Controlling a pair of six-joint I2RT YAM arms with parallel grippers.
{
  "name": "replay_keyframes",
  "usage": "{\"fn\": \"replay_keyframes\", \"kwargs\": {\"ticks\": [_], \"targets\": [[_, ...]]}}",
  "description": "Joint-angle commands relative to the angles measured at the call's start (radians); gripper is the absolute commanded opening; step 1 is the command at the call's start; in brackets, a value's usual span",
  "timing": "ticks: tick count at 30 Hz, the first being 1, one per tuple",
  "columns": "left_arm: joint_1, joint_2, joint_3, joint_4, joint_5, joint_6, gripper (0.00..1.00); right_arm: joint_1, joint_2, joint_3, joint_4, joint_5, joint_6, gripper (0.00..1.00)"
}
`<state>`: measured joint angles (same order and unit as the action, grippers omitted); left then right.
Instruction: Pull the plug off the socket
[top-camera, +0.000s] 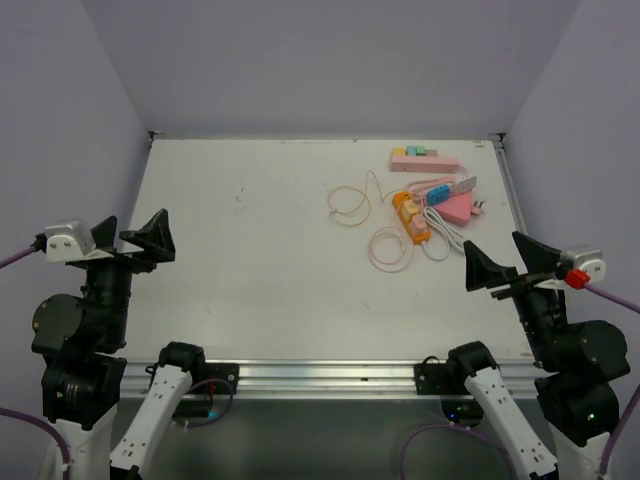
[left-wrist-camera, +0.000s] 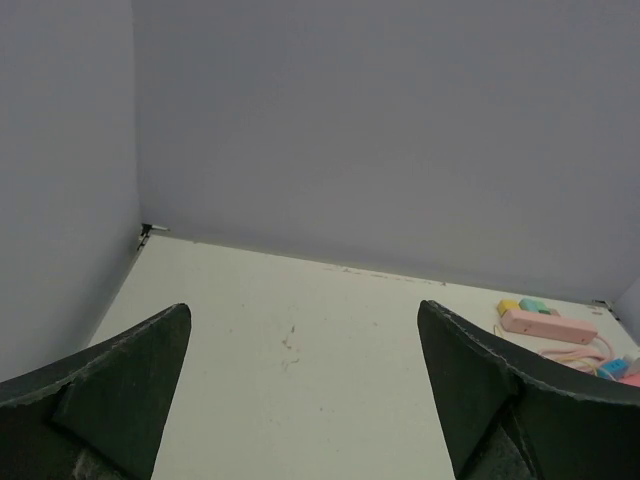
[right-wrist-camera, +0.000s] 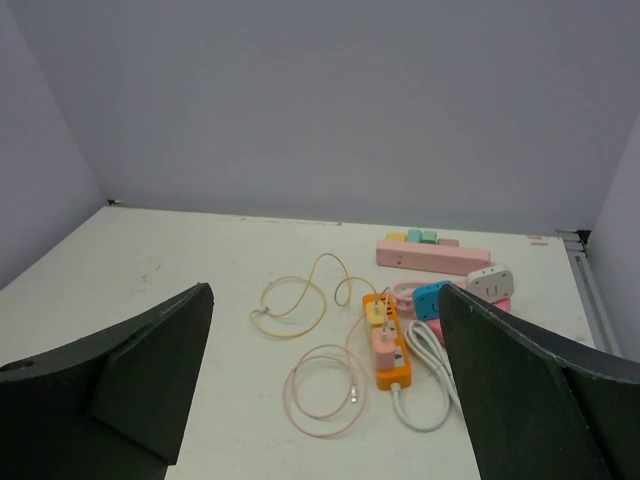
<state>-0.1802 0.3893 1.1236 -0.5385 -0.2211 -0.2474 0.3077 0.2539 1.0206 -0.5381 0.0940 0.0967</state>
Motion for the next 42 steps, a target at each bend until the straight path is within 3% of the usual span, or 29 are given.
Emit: {"fn": "replay_keyframes", "kwargs": {"ticks": [1,15,27,35,42], "targets": [[-0.005,0.000,-0.005,0.049,0.003,-0.013,1.00,0.001,-0.010,-0.022,0.021,-0.020,0.006,0.99],[-0.005,0.008,-0.079,0.075,0.042,-0.030,1.00,0.001,0.106,-0.119,0.050,0.029,0.222,0.99],[-0.005,0.037,-0.293,0.138,0.095,-0.033,1.00,0.001,0.524,-0.137,-0.040,0.165,0.440,0.99],[-0.005,0.026,-0.490,0.233,0.088,-0.032,1.00,-0.047,0.783,-0.228,0.143,0.207,0.534,0.99],[-0.005,0.048,-0.495,0.245,0.095,-0.012,1.00,-0.084,1.007,-0.251,0.302,0.187,0.540,0.99]]}}
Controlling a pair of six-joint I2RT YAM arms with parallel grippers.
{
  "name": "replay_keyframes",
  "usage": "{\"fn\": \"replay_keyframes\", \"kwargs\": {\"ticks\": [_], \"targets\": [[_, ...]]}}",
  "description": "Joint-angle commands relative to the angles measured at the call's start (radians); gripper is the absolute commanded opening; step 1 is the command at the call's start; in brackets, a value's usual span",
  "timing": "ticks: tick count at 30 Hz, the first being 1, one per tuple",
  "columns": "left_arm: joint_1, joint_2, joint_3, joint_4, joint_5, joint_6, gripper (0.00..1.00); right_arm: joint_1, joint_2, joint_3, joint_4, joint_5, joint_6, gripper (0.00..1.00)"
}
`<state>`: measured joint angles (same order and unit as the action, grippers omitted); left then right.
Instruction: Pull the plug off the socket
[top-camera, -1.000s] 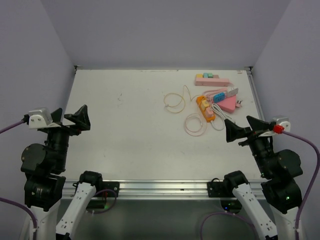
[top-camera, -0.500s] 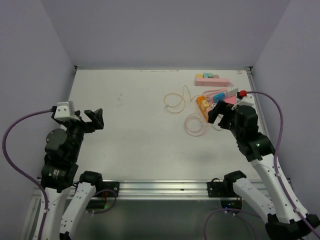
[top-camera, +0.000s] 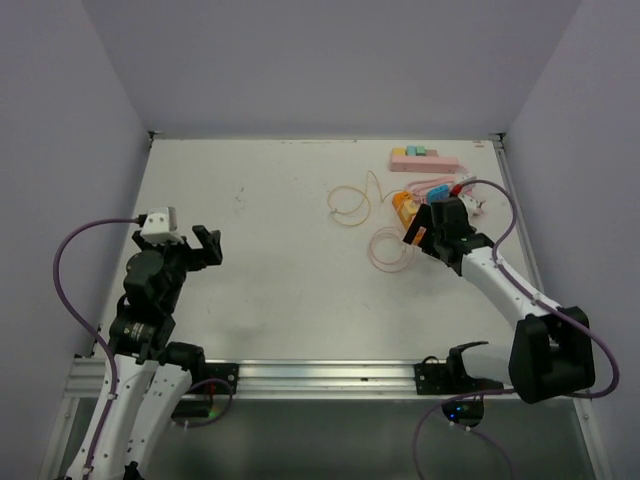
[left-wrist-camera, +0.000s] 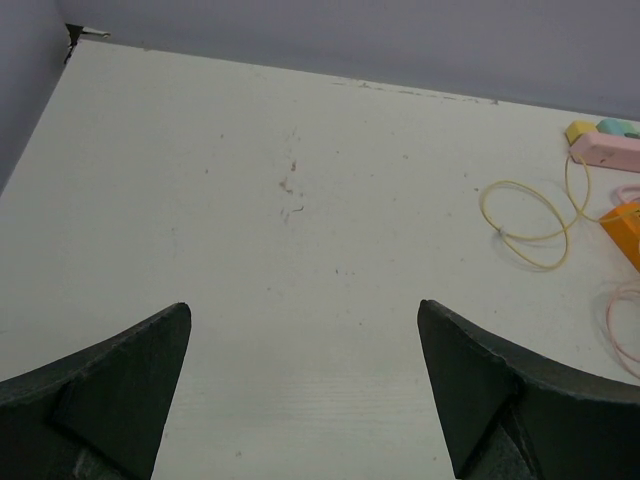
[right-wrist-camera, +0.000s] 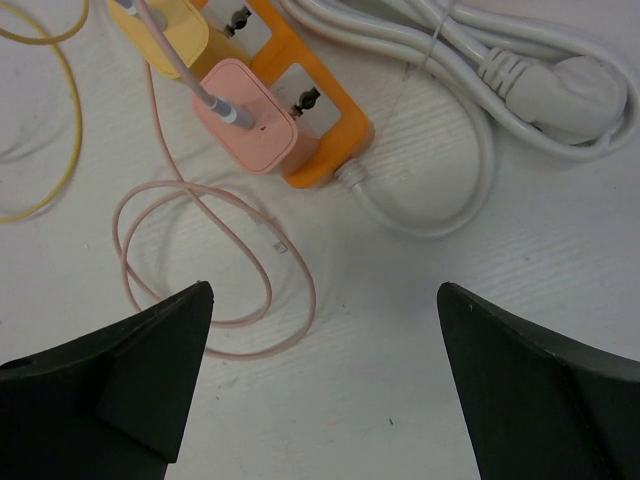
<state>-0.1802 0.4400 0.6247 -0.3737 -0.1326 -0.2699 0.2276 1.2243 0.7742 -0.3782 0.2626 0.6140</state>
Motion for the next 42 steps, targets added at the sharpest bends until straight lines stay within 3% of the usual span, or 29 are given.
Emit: {"fn": "replay_keyframes", "kwargs": {"ticks": [1,9,20,26,30,32,35,42], "targets": [[-0.005,-0.003,0.006,0.075,-0.002,0.011,1.00,-0.010,0.078,0.002,0.153,0.020,0.020,0.99],[-0.005,-0.018,0.004,0.078,-0.007,0.018,1.00,-0.045,0.204,0.017,0.272,0.000,-0.017,0.99],[-0.005,-0.014,-0.002,0.084,0.005,0.021,1.00,-0.065,0.328,0.011,0.369,-0.183,-0.056,0.99],[-0.005,-0.012,0.001,0.082,0.005,0.023,1.00,-0.066,0.365,0.004,0.372,-0.316,-0.091,0.99],[-0.005,-0.012,0.000,0.084,0.007,0.021,1.00,-0.056,0.386,-0.025,0.418,-0.494,-0.070,0.94],[-0.005,-0.011,0.000,0.084,0.008,0.021,1.00,-0.034,0.382,-0.044,0.446,-0.540,-0.050,0.91],[-0.005,-0.009,0.001,0.082,0.005,0.023,1.00,0.050,0.357,-0.076,0.460,-0.488,-0.028,0.91],[-0.005,0.000,0.003,0.081,0.001,0.021,1.00,0.349,0.339,-0.138,0.547,-0.352,0.144,0.90]]}}
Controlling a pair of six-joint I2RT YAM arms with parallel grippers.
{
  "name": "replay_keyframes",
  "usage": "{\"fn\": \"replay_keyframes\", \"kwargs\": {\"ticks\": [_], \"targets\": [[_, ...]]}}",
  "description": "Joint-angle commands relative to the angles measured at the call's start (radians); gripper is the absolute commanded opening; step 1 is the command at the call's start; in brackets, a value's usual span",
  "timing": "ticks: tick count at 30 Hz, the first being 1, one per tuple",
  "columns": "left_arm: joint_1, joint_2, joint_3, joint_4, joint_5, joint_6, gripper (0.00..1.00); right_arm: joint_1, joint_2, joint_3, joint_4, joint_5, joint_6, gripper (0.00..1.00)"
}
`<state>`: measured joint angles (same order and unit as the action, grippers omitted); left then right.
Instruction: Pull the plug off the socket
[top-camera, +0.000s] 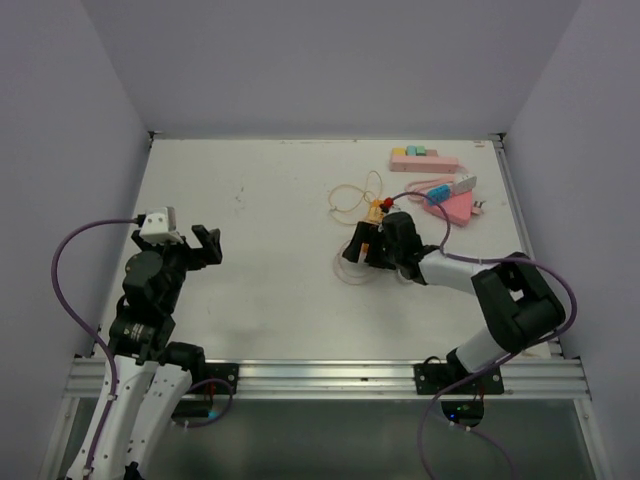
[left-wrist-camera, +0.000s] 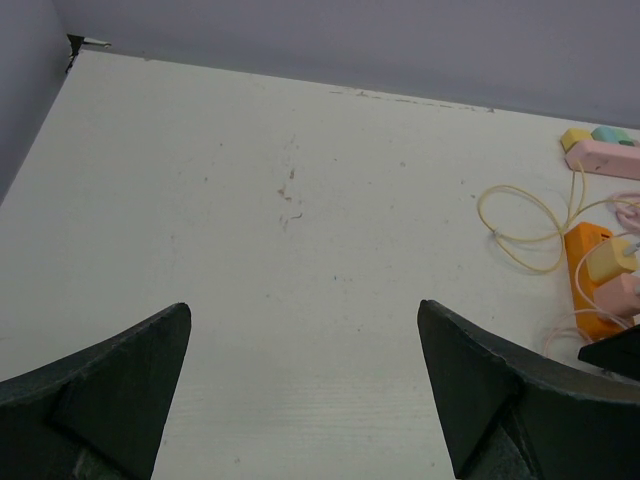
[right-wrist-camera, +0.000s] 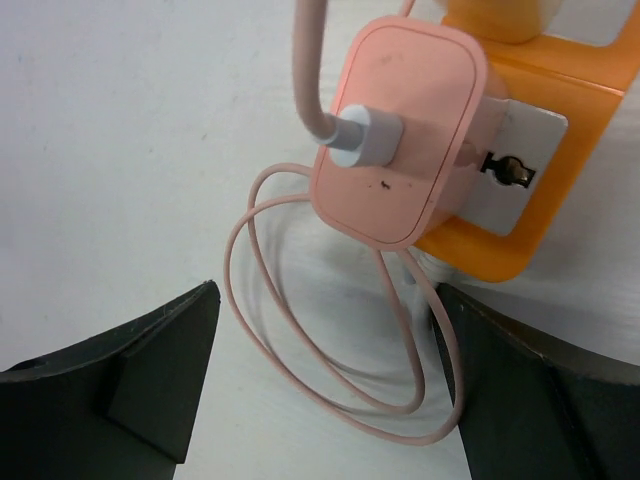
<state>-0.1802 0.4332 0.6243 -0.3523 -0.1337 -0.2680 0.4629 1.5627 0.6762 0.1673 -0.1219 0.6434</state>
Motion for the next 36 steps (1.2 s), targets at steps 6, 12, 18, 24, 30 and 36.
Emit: {"fn": "replay_keyframes", "kwargs": {"ticks": [6,12,18,24,30,36], "targets": [[-0.005,0.007,0.003,0.055,-0.004,0.018,0.99,0.366,0.077,0.054,-0.015,0.119,0.191,0.90],[-0.005,0.009,0.003,0.050,-0.010,0.019,1.00,0.574,0.155,0.254,-0.145,0.220,0.180,0.92],[-0.005,0.012,0.000,0.050,0.002,0.019,1.00,0.622,0.102,0.345,-0.276,0.332,0.151,0.97],[-0.005,0.033,-0.006,0.075,0.062,0.004,1.00,0.622,-0.061,0.303,-0.379,0.422,0.148,0.99],[-0.005,0.079,-0.011,0.070,0.121,-0.030,1.00,0.585,-0.228,0.217,-0.459,0.564,0.142,0.87],[-0.005,0.222,0.077,-0.033,0.224,-0.054,1.00,0.373,-0.299,0.134,-0.372,0.371,0.141,0.73]]}}
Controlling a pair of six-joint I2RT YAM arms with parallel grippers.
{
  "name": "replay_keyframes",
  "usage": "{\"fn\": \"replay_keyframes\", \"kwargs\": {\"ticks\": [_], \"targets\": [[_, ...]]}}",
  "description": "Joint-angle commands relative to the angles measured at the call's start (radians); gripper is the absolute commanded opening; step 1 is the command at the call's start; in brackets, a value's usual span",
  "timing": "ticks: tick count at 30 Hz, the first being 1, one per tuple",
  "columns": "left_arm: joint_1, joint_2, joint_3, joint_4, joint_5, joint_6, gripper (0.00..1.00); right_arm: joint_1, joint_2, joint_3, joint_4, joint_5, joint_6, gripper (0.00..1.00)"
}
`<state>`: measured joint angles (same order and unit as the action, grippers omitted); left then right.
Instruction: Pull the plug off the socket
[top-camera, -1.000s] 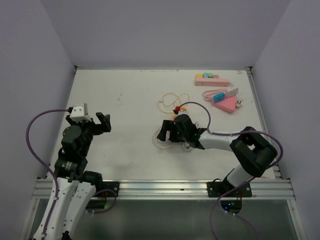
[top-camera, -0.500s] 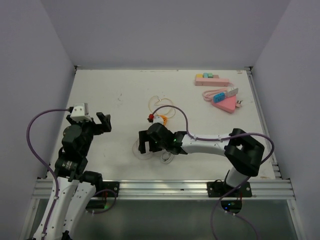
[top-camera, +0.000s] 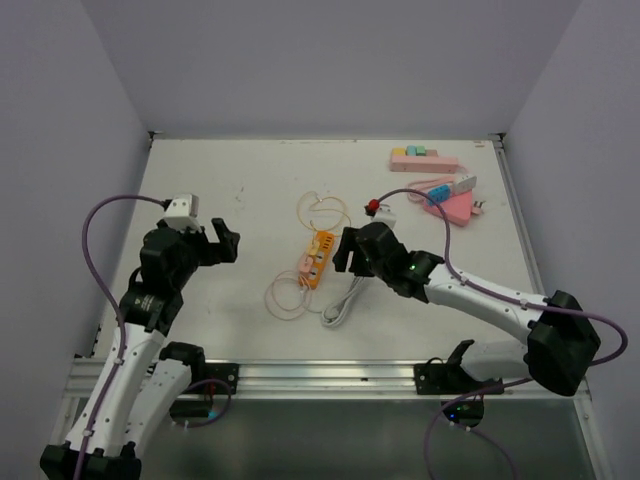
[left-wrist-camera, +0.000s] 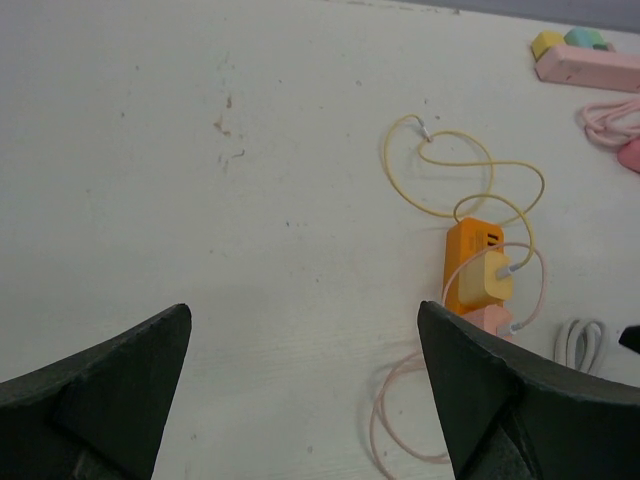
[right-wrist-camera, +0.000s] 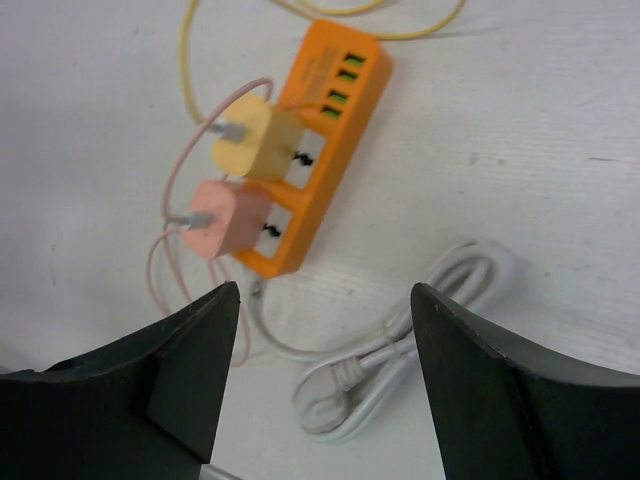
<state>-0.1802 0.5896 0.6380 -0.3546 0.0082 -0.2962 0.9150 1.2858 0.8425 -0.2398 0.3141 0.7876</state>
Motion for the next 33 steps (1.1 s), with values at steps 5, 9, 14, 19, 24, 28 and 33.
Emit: {"fn": "replay_keyframes", "kwargs": {"ticks": [5,9,14,19,24,28,33], "targets": [[-0.024,0.168,0.111,-0.063,0.164,-0.058,0.99,-0.195,0.055,-0.025,0.126,-0.194,-0.004,0.67],[-0.126,0.226,0.118,-0.058,0.125,-0.121,0.99,-0.249,0.162,-0.017,0.262,-0.311,0.019,0.58],[-0.321,0.308,0.130,-0.047,-0.005,-0.173,0.98,-0.277,0.306,-0.011,0.373,-0.437,0.059,0.45],[-0.461,0.401,0.172,-0.018,-0.125,-0.210,0.94,-0.278,0.371,-0.013,0.468,-0.483,0.096,0.42],[-0.594,0.550,0.229,-0.009,-0.267,-0.215,0.89,-0.278,0.411,-0.010,0.522,-0.494,0.125,0.43],[-0.630,0.636,0.271,0.002,-0.293,-0.210,0.86,-0.277,0.443,-0.006,0.528,-0.489,0.131,0.44],[-0.666,0.728,0.292,0.011,-0.344,-0.198,0.85,-0.277,0.480,-0.040,0.569,-0.510,0.145,0.44]]}}
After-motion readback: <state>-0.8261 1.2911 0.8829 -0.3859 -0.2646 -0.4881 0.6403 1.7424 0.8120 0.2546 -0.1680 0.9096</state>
